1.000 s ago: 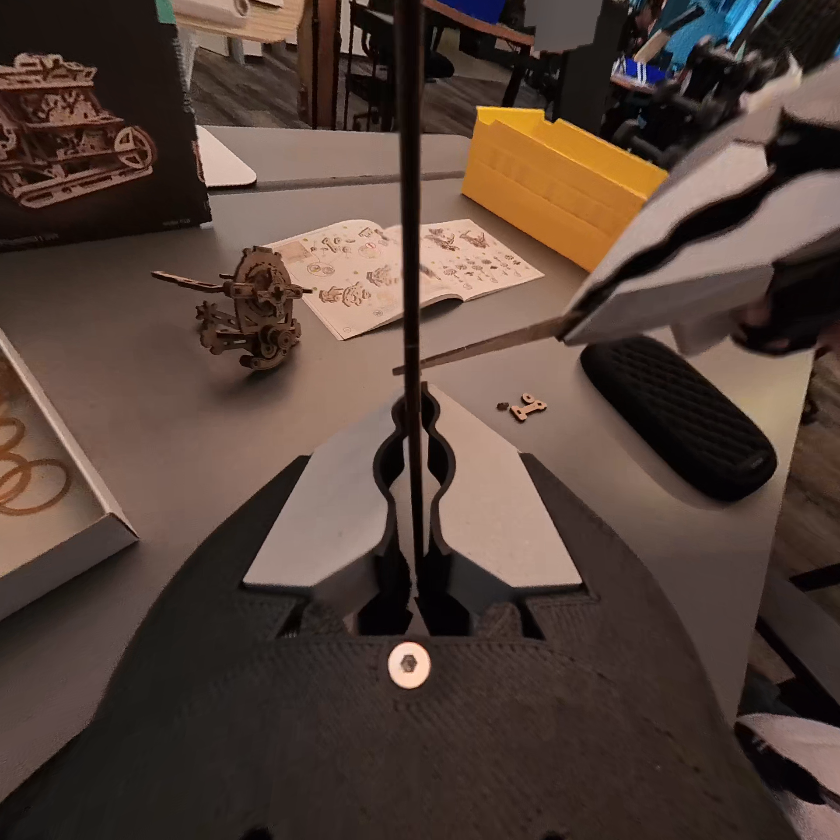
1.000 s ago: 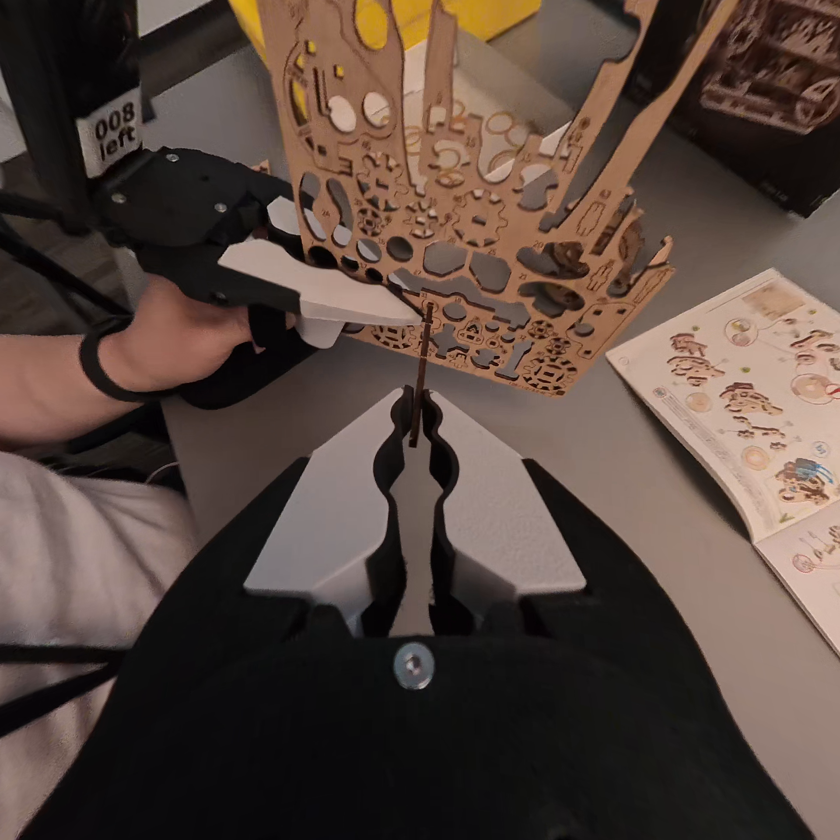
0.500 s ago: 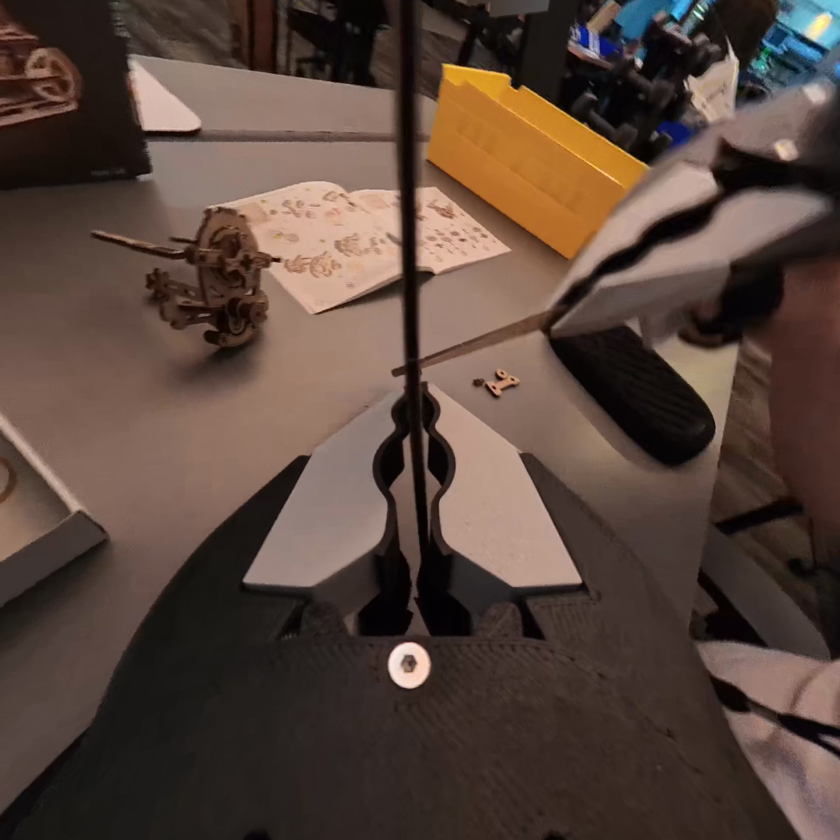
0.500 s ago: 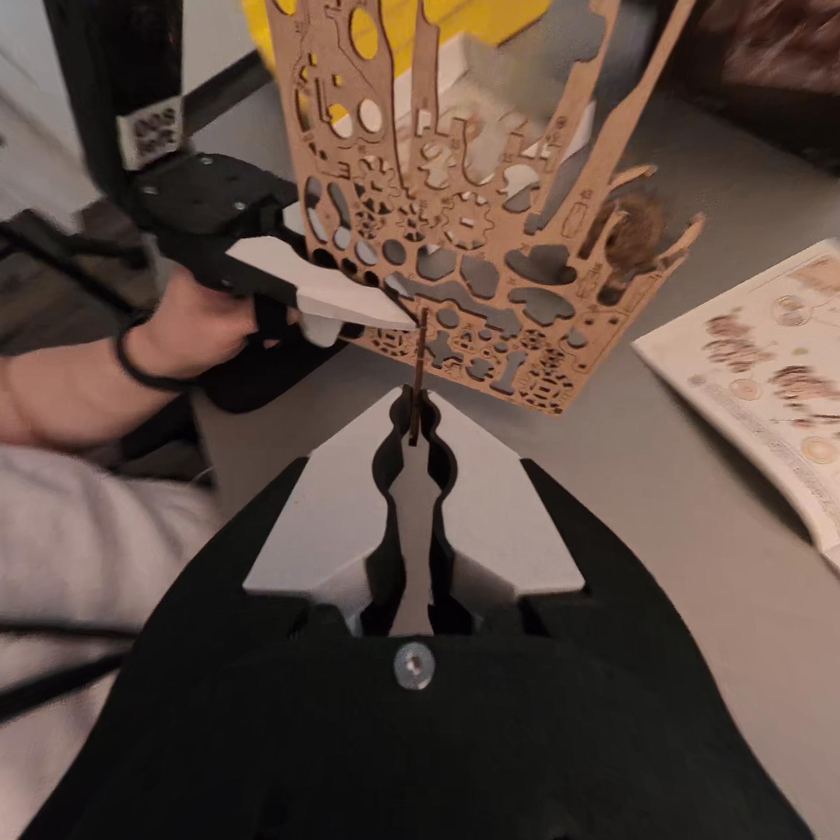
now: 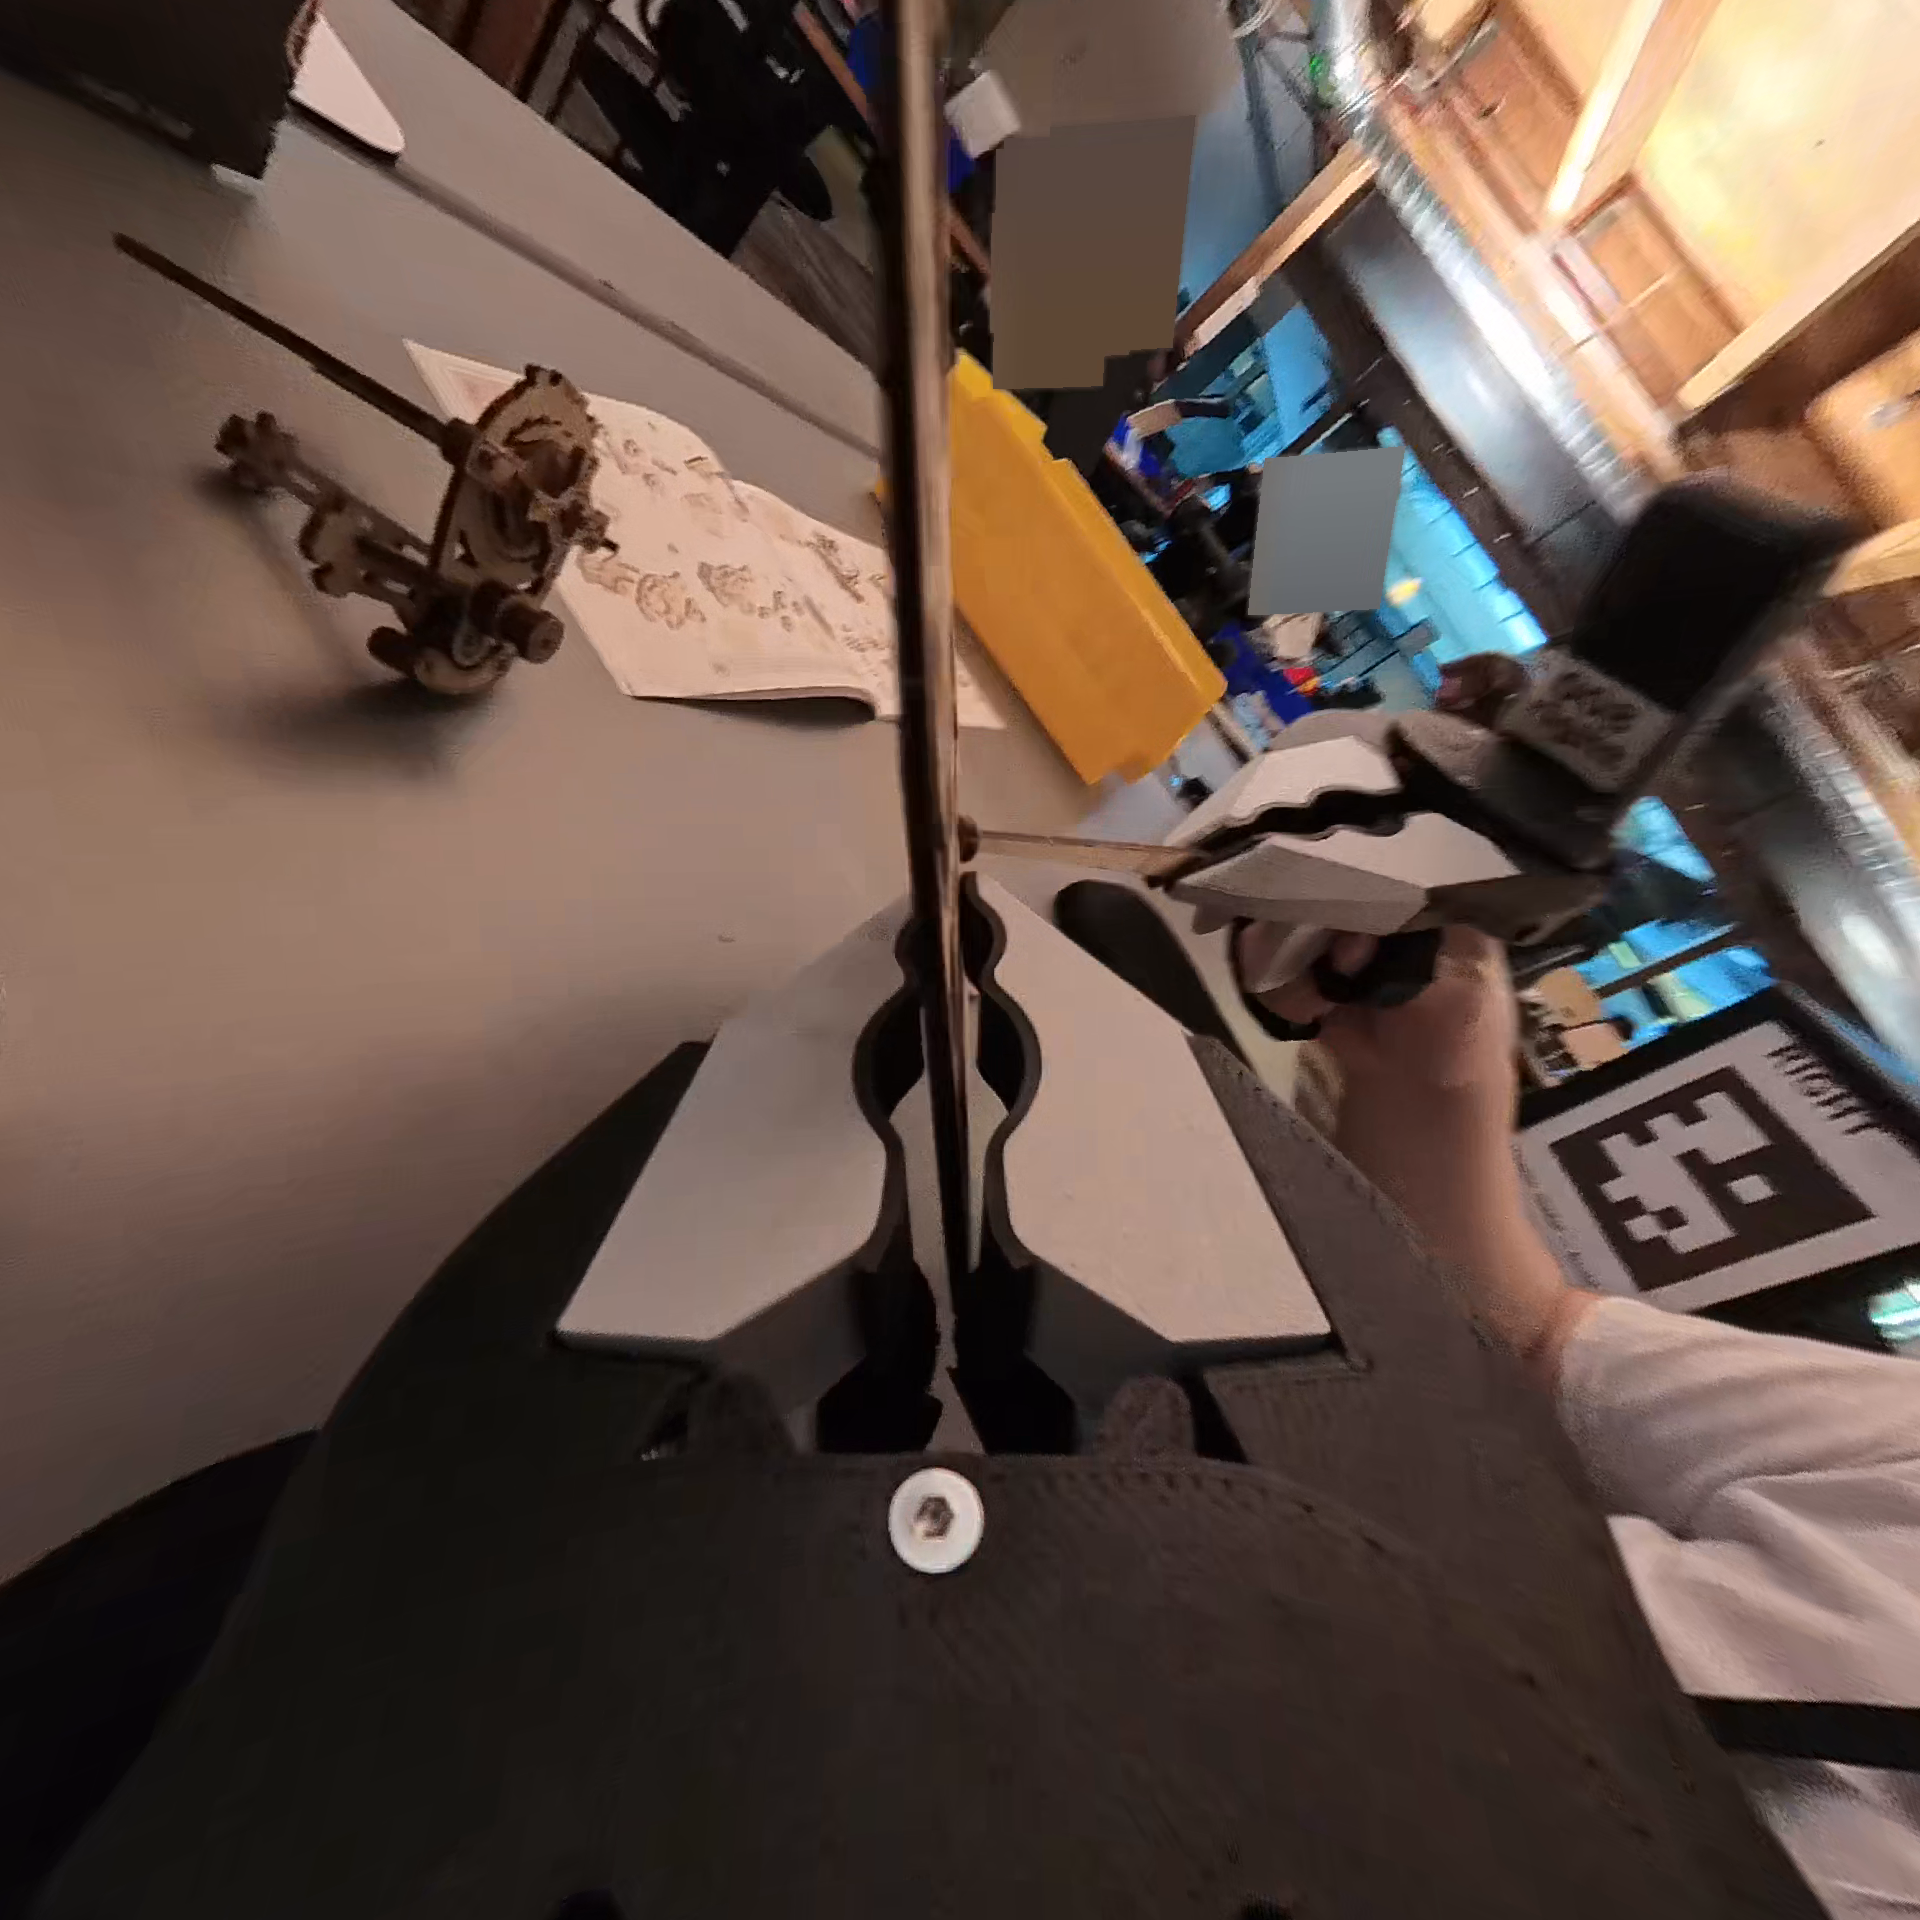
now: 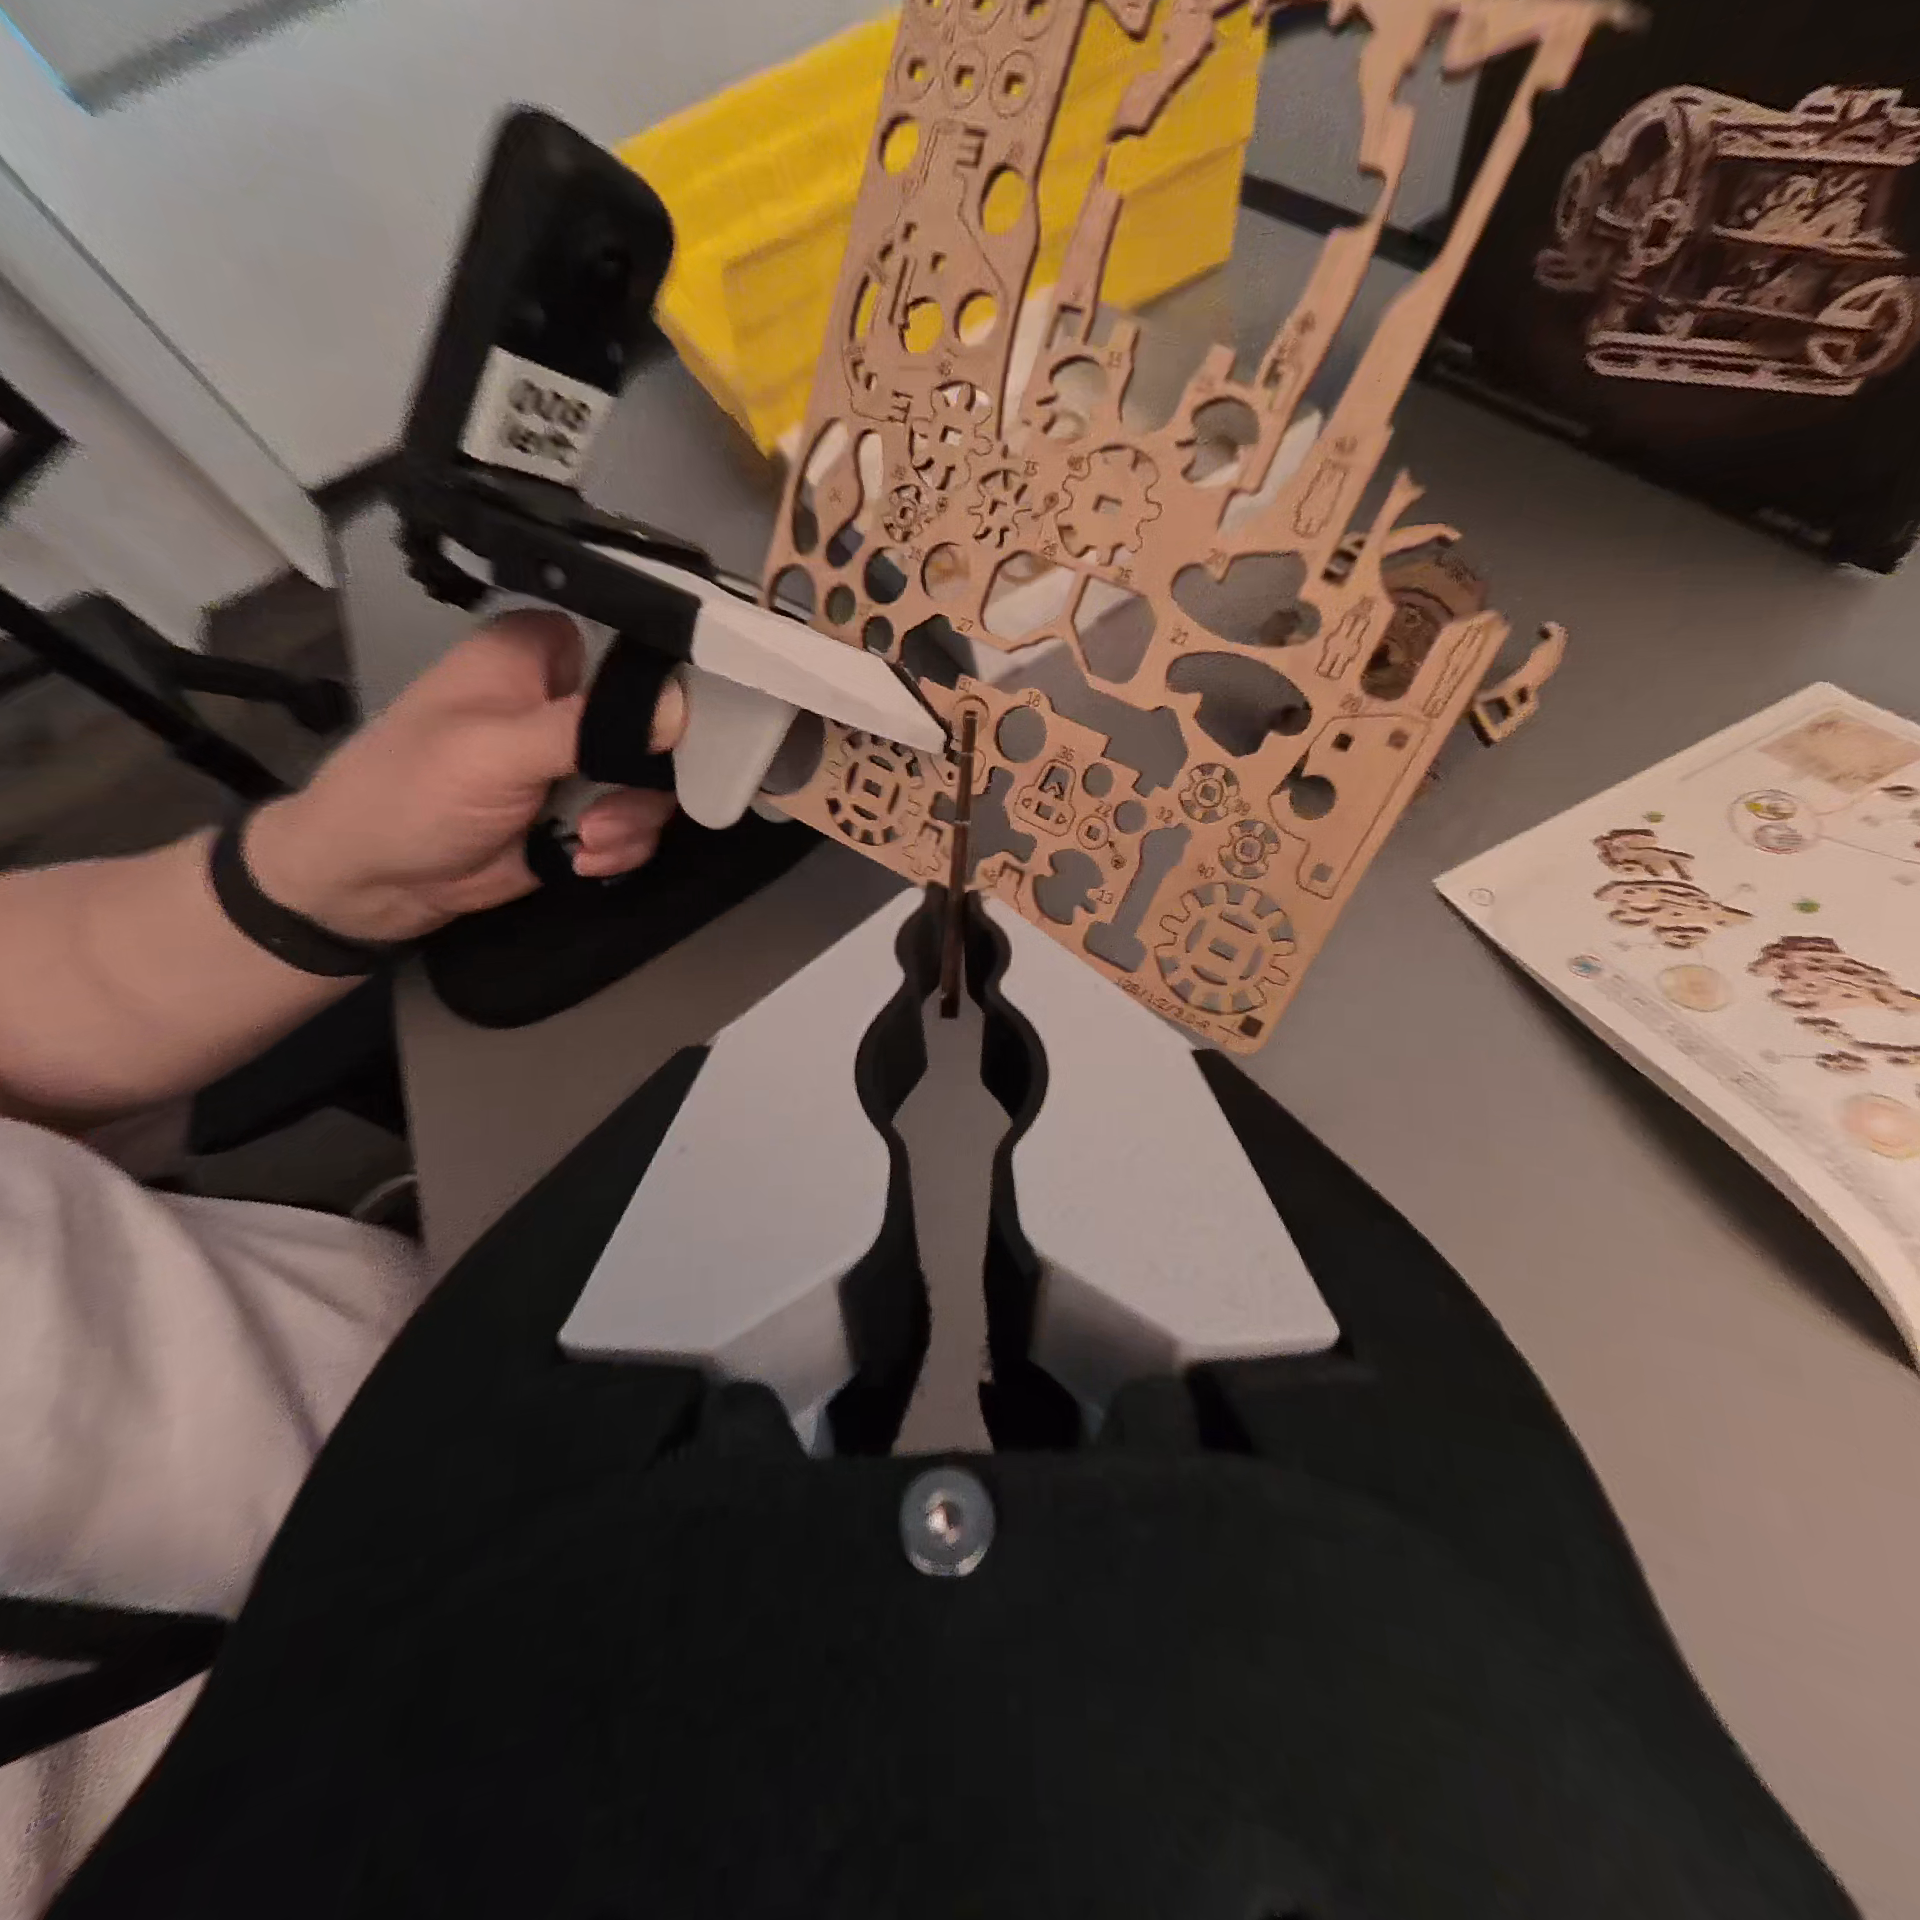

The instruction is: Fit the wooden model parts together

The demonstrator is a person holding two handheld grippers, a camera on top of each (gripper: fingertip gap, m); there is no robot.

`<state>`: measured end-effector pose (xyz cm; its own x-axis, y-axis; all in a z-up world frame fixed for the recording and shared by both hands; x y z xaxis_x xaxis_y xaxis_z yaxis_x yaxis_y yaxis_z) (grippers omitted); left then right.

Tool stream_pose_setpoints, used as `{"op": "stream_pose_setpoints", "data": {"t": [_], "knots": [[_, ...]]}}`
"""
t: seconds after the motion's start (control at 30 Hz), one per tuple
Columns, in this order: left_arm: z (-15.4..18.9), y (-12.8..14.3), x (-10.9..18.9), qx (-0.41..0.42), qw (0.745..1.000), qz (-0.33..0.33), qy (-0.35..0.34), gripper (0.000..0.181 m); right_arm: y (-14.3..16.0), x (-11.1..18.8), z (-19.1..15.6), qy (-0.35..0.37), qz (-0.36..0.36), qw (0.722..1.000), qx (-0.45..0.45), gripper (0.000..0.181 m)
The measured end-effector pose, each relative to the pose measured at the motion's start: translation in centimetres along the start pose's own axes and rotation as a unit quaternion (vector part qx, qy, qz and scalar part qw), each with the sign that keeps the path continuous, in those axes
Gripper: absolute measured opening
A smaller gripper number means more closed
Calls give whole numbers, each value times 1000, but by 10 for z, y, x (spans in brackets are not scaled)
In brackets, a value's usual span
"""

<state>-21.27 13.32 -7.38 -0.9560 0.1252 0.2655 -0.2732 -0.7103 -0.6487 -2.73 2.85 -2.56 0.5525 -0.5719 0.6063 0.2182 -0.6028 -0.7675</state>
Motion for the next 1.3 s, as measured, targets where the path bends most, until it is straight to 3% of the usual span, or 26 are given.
{"op": "stream_pose_setpoints", "data": {"t": [0.1,0.23,0.33,0.4,0.5,0.63,0.8,1.03,1.1,1.17,1.3], "knots": [[1,2,-1,-30,998,-10,-60,1,-14,-5,-13,60,-74,995,25,0],[3,1,-7,-55,992,-30,-109,1,-48,-9,-27,134,-196,968,81,0],[4,2,-14,-73,986,-53,-140,1,-68,-16,-32,148,-287,941,100,0],[6,3,-16,-86,983,-59,-152,1,-76,-18,-27,136,-311,934,112,0],[6,2,-13,-64,990,-46,-118,1,-75,-7,-11,71,-275,955,82,0],[1,0,-3,-42,993,-33,-104,1,-46,19,8,-44,-114,992,34,0],[-3,0,-5,-5,988,-140,-70,1,1,53,37,-82,58,994,-32,0],[-25,-14,7,139,965,-224,-11,5,41,25,66,-124,-2,988,-94,0],[-30,-16,12,155,959,-235,-40,26,44,10,67,-120,-41,988,-90,0],[-30,-17,13,156,950,-261,-78,58,46,-2,66,-121,-77,986,-80,0],[-24,-20,16,124,942,-268,-159,66,48,-17,66,-120,-118,983,-67,0]]}}
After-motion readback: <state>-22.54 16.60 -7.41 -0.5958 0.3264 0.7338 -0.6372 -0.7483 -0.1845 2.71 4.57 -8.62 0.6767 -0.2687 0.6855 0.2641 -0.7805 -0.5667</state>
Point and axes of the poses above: each gripper's, where its closed fingertips meet, x back along the fingers, y out of its underside, z = x × y across the jaws, the point moved 10 cm from there along x, back along the fingers, and after that the axes turned 11 degrees about -z, right-handed, at the moved point
